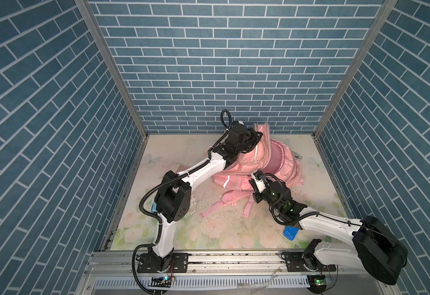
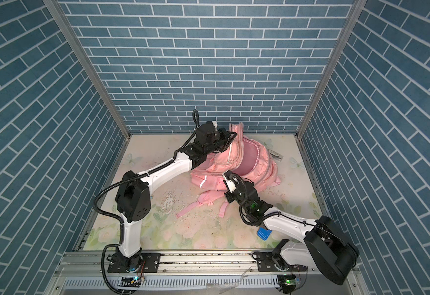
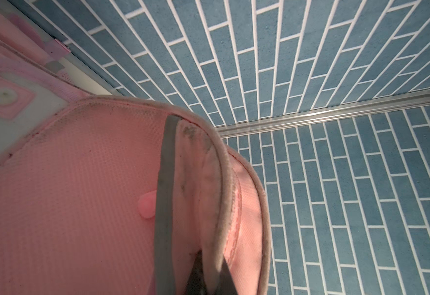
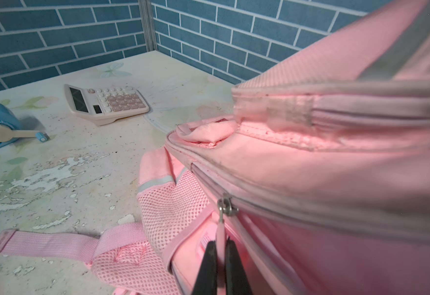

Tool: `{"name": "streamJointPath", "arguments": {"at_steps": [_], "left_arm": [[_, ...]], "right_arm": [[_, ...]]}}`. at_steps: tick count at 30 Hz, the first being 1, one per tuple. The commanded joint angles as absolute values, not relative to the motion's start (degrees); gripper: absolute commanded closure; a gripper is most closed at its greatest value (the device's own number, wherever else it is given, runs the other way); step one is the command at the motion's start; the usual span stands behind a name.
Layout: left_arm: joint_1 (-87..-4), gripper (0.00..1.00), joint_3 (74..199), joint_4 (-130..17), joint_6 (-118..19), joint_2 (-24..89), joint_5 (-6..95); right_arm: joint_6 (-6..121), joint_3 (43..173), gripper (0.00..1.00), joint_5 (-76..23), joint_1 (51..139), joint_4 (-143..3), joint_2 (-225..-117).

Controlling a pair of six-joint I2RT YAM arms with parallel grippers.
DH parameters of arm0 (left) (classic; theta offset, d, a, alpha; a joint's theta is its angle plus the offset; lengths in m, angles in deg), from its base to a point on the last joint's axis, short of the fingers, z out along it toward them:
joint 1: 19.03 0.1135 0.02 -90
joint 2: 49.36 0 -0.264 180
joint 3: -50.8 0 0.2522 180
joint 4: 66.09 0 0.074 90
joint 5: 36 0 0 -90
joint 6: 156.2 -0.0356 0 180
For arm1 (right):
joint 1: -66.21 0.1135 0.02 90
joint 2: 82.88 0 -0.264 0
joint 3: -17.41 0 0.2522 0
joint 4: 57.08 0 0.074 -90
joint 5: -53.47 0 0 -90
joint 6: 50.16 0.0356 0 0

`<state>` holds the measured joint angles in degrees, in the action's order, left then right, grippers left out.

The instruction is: Pack the student bag

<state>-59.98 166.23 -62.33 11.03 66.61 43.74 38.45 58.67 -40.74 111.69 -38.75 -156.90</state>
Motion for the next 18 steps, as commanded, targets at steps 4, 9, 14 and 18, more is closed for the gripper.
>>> {"name": "streamJointPath", "arguments": {"at_steps": [4, 9, 14, 18], "left_arm": [[-60.4, 1.00, 171.1, -74.5, 10.1, 62.9, 45.0], [-60.3, 1.00, 170.5, -71.0, 6.3, 61.0, 43.1], [-58.8, 1.00, 171.3, -62.9, -0.8, 59.8, 36.2], [-56.7, 1.00, 179.0, -47.6, -12.9, 62.5, 28.6]], "right_arm": [[35.9, 65.9, 1.00, -32.5, 112.4, -38.9, -165.1], [37.1, 70.0, 1.00, -32.6, 112.5, -39.2, -169.2], [38.0, 72.6, 0.98, -29.5, 112.5, -41.5, -169.6], [41.4, 72.6, 0.63, -29.1, 112.5, -43.1, -166.2]]}}
